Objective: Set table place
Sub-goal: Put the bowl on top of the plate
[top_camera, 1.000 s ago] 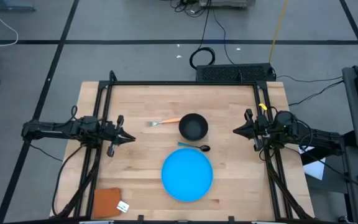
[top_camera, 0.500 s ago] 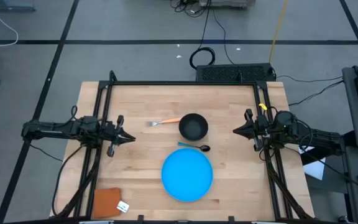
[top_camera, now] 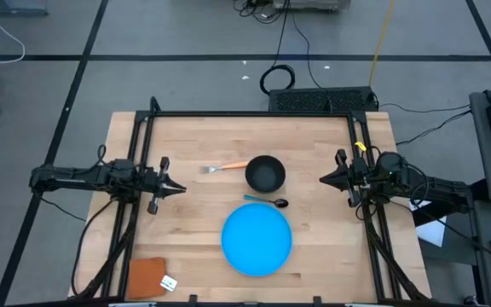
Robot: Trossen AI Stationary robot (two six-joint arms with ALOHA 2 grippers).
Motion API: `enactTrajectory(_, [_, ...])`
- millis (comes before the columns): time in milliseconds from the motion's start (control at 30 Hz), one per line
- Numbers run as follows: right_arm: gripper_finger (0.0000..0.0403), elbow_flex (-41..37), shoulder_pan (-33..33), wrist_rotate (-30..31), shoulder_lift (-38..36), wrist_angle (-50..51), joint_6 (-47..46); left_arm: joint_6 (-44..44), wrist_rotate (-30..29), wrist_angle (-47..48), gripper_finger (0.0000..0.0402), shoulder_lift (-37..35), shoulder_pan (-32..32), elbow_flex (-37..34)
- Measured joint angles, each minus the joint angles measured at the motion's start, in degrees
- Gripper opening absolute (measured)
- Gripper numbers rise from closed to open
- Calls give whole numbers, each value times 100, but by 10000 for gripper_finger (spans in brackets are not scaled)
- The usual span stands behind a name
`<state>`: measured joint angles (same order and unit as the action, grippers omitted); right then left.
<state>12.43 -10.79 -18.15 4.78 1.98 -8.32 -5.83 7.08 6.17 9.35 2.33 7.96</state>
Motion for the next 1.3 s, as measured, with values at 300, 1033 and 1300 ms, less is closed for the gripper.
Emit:
enactTrajectory(300, [0,0,0,2,0,-52,0,708,33,-497,37,0,0,-2])
enactTrajectory(1033, [0,-25,0,28,11,-749,20,2011,88,-1934,37,2,4,0])
enactTrajectory(1300, [0,-213,1,28,15,-824,457,2107,-115,-1848,37,2,4,0])
